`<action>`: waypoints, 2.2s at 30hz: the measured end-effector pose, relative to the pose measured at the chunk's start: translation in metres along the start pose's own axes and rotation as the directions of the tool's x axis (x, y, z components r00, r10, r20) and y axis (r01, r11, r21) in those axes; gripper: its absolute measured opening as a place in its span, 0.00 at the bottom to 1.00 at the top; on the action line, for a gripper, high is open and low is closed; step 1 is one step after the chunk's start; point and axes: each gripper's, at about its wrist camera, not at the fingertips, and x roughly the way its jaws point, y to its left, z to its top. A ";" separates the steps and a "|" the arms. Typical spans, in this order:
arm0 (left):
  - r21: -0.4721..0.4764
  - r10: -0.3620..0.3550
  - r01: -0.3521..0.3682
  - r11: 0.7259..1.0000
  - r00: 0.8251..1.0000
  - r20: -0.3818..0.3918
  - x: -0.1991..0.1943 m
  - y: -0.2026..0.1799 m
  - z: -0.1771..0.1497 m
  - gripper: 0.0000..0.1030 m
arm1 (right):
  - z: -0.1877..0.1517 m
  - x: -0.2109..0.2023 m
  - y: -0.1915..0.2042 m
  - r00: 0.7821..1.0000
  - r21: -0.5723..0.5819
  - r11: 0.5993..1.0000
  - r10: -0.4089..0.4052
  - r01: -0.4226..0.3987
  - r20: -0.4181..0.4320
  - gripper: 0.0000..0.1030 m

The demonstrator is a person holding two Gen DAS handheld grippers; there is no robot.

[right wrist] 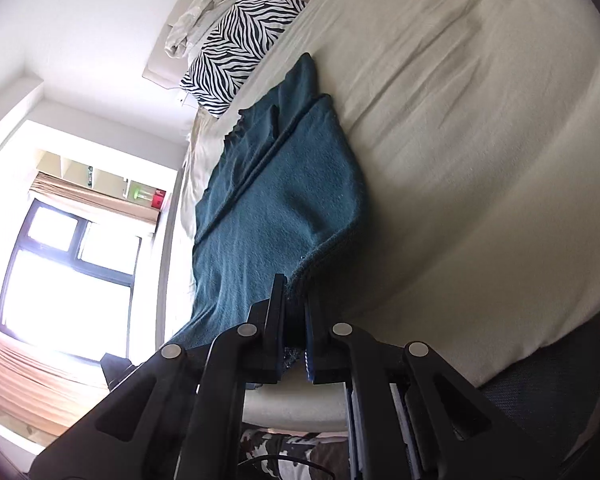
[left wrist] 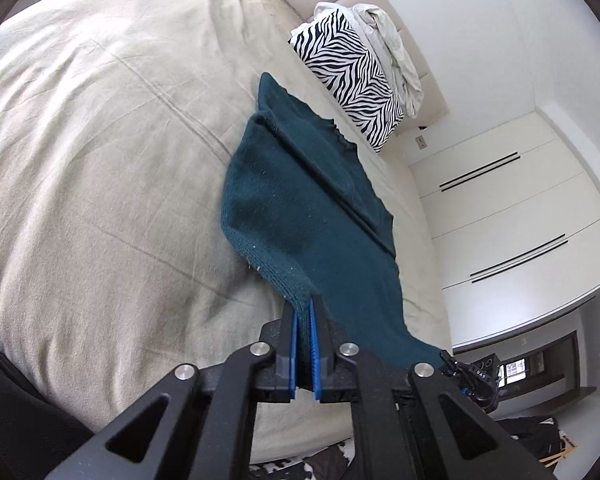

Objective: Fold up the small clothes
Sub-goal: 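Lift the hem with both grippers and fold it toward the collar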

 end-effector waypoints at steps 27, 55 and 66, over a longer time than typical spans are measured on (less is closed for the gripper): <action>-0.154 -0.168 0.189 0.970 0.976 0.136 0.058 -0.011 0.140 0.07 | 0.153 0.071 0.055 0.985 -0.014 0.999 0.039 -0.037 0.171 0.06; -0.190 0.073 -0.055 0.980 0.993 0.091 0.226 0.019 0.295 0.13 | 0.311 0.266 0.018 0.973 0.075 0.979 -0.199 0.191 0.116 0.07; -0.102 0.070 -0.060 0.993 0.993 0.096 0.192 0.015 0.252 0.56 | 0.297 0.243 0.028 0.954 -0.016 0.967 -0.248 0.254 0.169 0.48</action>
